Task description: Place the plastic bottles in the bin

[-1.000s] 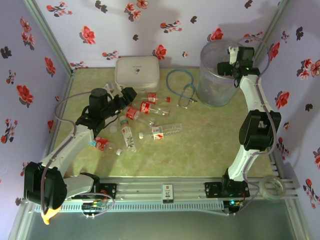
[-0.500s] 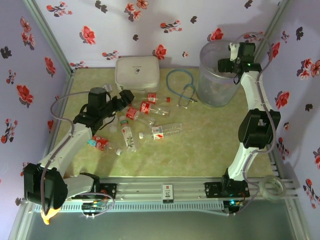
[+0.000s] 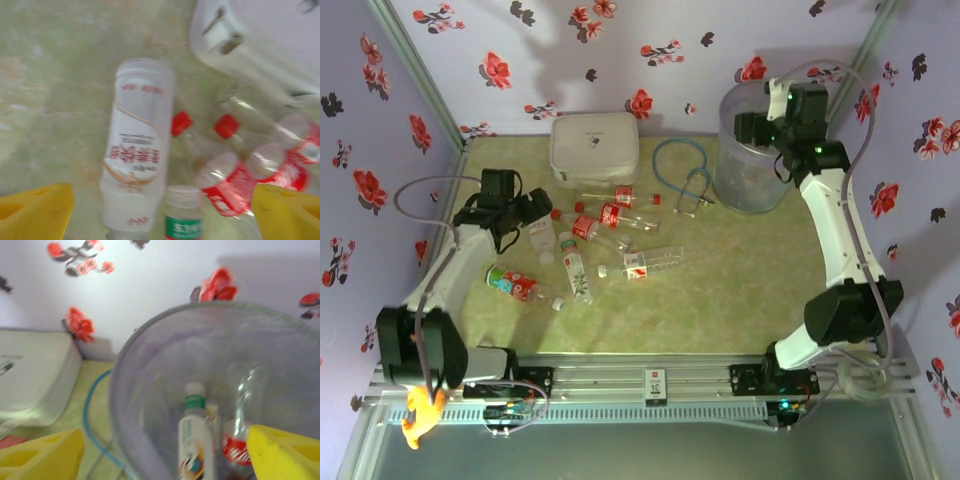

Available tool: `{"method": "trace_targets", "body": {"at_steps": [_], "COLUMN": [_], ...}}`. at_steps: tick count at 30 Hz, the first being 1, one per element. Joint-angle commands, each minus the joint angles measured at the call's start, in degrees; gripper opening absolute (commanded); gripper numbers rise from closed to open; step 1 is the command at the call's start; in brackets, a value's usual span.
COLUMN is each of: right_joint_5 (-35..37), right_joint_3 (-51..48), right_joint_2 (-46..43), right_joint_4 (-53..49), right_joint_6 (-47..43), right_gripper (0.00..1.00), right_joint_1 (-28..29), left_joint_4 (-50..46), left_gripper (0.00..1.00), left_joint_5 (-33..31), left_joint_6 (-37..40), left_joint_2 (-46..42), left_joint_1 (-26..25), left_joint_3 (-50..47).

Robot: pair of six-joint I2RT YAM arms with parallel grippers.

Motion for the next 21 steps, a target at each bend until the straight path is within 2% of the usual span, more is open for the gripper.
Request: {"method": "trace_targets", "body": {"at_steps": [1,4,9,16,21], "right_joint_5": [-2.4,-3.7,-4.2,-5.6,-6.4], "right_joint_3": [-7.3,-13.4,-22.7,-30.6,-32.8], "right_joint_2": [-4.4,-9.4,-16.8,-23.4,-25.6], "right_joint_4": [0.8,0.2,-2.3,-4.9,-6.3], "right_joint_6": [5.8,7.9,10.1,12.1,12.8], "right_gripper": [0.85,0.84,0.84,0.84,0.84], "right_joint_1": [2.0,3.3,4.5,5.1,5.2], "left_joint_4": [-1.4,1.5,4.2,0.9,-0.2], "left_gripper": [0.88,0.83,0.83,0.84,0.74], "left_joint_5": [-2.5,-0.9,2.0,2.6,2.6], "left_joint_6": [5.0,6.2,6.8,10.4,10.3], "left_joint_2": [5.8,9.4,16.4,26.7,29.2], "left_joint_1": [2.0,3.2,4.1,4.3,4.4], "left_joint_3": [2.1,2.9,6.2,14.5,15.5]}}
